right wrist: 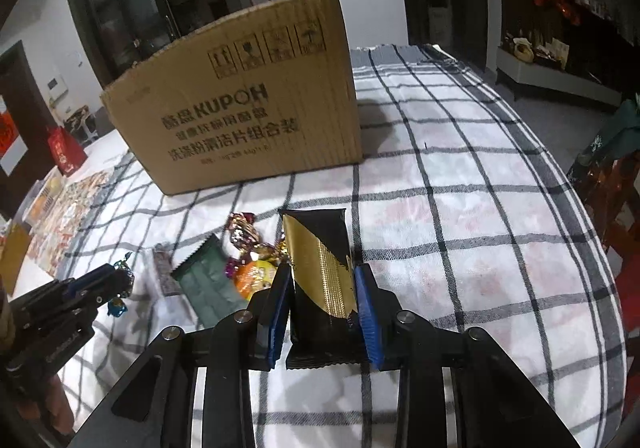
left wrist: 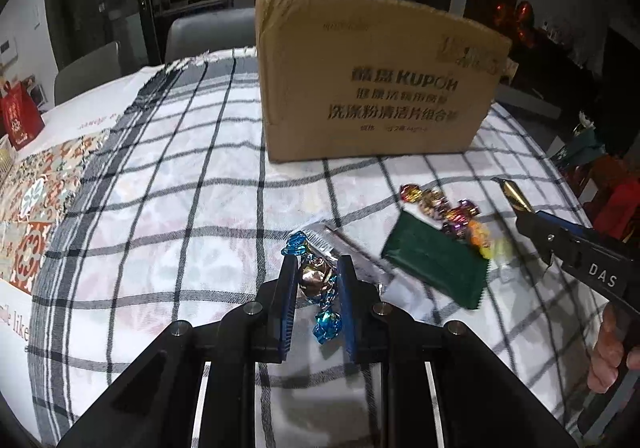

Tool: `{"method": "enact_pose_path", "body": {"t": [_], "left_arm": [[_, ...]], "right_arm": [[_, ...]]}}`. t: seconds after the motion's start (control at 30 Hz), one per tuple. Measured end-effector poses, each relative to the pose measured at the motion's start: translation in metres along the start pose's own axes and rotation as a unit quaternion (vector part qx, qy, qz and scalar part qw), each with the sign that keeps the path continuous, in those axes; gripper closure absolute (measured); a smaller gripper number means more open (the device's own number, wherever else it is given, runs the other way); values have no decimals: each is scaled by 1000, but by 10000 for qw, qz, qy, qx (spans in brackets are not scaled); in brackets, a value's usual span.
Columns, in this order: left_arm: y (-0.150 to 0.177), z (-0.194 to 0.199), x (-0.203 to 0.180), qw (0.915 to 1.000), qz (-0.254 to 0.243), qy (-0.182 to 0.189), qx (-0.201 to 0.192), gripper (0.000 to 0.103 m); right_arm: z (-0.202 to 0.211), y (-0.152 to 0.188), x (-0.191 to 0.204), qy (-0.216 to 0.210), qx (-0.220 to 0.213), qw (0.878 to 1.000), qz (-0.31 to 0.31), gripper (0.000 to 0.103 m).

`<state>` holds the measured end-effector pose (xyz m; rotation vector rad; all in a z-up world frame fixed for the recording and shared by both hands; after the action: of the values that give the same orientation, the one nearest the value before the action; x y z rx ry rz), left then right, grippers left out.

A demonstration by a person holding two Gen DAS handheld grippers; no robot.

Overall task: Organize snacks
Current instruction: 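Grasp the blue-wrapped candies with left tool while right tool grasps the black-gold bar, then carry both snacks over the box and open both tools to drop them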

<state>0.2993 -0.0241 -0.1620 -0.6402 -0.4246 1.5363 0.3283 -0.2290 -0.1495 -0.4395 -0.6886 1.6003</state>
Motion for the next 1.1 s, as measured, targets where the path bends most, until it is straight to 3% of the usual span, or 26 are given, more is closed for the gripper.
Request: {"method": "enact_pose_path", "body": {"t": [0.47, 1.1], "left_arm": [[-20, 60, -19, 9980, -110, 341, -524, 83], [-89, 114, -43, 9867, -305, 754, -1409, 83]], "right_arm": [[59, -22, 17, -260, -628, 9976, 149, 70], [115, -87, 37, -752, -1611, 9836, 294, 70]]}}
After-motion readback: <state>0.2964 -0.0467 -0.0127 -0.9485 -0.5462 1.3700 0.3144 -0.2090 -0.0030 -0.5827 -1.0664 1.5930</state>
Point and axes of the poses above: each gripper's, at about its wrist camera, not at the fingertips, and z roughly against the way its jaws point, x to its left, y to its underside, the point moved 6 cm from there along -z, roughly the way its jaws point, and after that the axes turned 8 degrees about z, right-handed, at the moved point
